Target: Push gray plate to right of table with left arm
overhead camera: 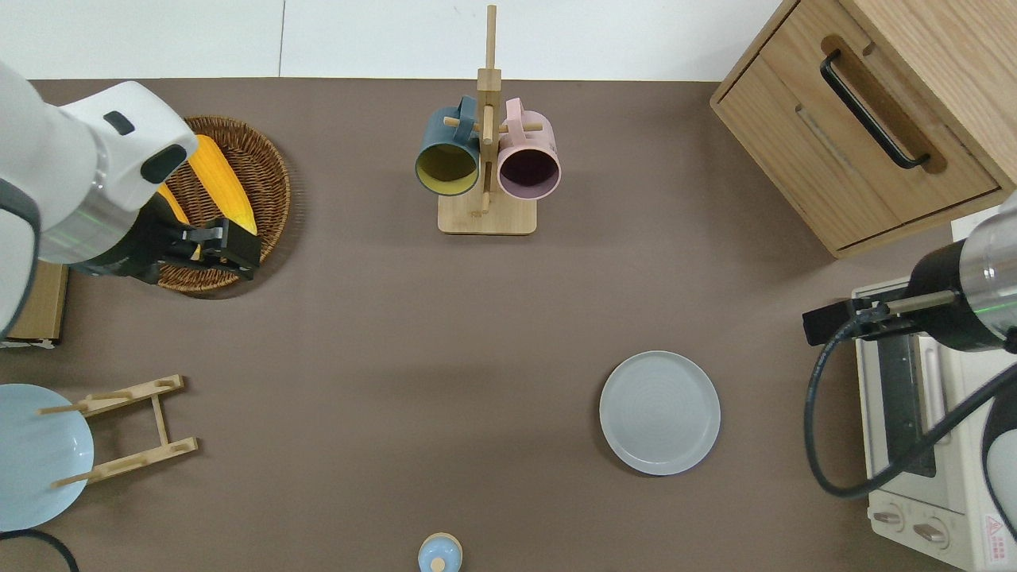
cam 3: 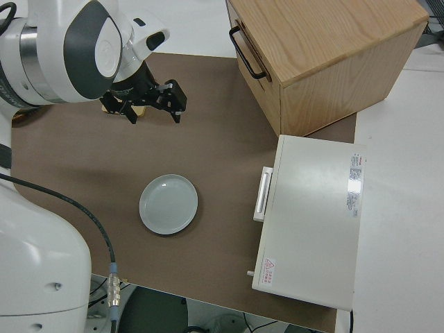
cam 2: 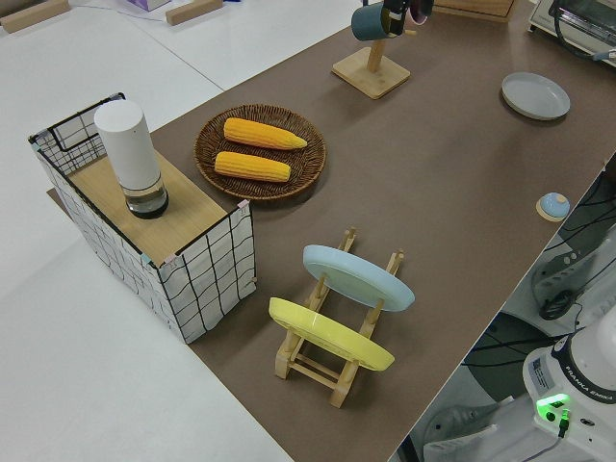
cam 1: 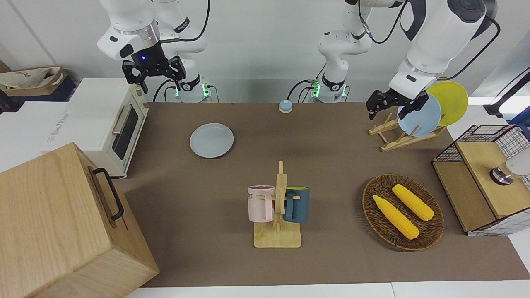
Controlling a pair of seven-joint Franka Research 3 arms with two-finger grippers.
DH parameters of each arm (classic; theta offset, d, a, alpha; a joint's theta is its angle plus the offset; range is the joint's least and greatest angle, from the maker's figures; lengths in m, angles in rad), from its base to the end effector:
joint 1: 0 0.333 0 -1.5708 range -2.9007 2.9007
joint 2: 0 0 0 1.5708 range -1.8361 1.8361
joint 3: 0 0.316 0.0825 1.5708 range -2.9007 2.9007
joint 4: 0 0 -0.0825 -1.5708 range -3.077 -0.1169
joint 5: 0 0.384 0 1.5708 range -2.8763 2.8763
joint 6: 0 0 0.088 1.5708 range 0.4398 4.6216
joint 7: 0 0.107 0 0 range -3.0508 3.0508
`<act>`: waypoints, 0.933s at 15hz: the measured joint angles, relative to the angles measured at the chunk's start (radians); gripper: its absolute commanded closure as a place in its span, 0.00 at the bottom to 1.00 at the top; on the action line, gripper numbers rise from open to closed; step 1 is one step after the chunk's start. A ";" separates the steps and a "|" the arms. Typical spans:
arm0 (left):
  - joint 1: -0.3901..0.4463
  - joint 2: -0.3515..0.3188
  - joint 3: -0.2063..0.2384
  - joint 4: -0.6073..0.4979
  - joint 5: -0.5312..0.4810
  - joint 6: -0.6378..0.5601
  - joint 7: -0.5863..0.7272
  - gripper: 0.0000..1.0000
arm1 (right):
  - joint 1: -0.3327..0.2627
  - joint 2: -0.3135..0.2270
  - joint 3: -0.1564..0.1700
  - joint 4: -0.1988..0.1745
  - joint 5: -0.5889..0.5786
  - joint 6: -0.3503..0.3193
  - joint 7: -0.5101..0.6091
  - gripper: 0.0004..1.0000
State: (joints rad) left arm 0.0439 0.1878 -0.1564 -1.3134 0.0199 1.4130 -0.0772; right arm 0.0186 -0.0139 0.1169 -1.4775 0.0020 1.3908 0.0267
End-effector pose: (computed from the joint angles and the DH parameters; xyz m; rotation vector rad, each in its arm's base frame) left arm 0.5926 -0.0544 0.6239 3.1371 -0.0495 -0.1357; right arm 0.5261 0.0725 0.6601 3.1293 0.1707 -0.1139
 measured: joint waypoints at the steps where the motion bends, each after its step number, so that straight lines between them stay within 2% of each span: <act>1: 0.018 -0.003 0.000 -0.001 0.000 -0.002 0.007 0.01 | 0.000 0.000 0.000 0.000 0.000 0.000 0.000 0.02; 6: 0.052 -0.022 -0.004 -0.050 0.000 -0.005 0.020 0.02 | 0.000 0.000 0.000 0.000 0.000 0.000 0.000 0.02; 10: 0.053 -0.113 -0.010 -0.223 0.000 0.087 0.020 0.01 | 0.000 0.000 0.000 0.000 0.000 0.000 0.000 0.02; 14: 0.057 -0.163 -0.007 -0.290 -0.002 0.108 0.020 0.01 | 0.000 0.000 0.000 0.000 0.000 0.000 0.000 0.02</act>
State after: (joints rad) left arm 0.1009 0.0244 -0.1639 -1.6033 0.0182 1.5205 -0.0574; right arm 0.0186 -0.0139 0.1169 -1.4775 0.0020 1.3908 0.0267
